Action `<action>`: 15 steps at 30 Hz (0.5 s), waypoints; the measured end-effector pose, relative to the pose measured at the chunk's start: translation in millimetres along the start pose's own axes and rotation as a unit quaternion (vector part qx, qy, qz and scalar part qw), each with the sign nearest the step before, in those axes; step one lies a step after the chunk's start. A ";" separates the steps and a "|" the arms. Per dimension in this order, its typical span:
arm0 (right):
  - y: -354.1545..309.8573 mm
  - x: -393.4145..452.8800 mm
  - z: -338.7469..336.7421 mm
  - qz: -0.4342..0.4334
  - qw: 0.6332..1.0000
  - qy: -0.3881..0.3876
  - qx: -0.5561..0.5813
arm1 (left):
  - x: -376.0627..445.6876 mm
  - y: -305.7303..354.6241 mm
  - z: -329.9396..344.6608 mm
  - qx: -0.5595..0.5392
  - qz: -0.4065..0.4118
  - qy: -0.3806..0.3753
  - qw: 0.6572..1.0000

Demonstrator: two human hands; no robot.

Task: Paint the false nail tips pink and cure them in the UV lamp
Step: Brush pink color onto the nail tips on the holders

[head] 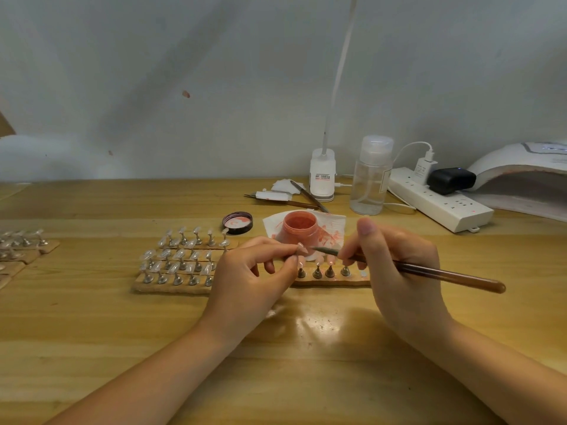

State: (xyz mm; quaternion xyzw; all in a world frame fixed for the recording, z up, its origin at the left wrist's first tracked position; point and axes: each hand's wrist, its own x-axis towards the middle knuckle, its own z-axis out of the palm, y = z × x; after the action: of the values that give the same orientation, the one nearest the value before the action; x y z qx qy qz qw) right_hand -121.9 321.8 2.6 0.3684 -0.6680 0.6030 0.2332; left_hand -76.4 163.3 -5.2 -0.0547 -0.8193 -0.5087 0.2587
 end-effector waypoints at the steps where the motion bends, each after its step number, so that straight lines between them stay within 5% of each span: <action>1: 0.2 1.1 1.3 -0.005 1.000 -0.008 -0.014 | 0.0 -0.3 0.1 0.002 -0.001 -0.001 1.000; 15: 0.6 1.0 3.1 0.010 1.000 -0.010 -0.019 | 0.2 0.5 0.2 0.000 -0.009 0.002 1.000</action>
State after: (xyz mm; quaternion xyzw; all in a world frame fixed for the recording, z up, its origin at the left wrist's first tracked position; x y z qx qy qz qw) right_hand -122.6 318.5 2.5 0.3633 -0.6851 0.5888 0.2280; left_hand -76.4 163.7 -4.8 -0.0462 -0.8194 -0.5108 0.2560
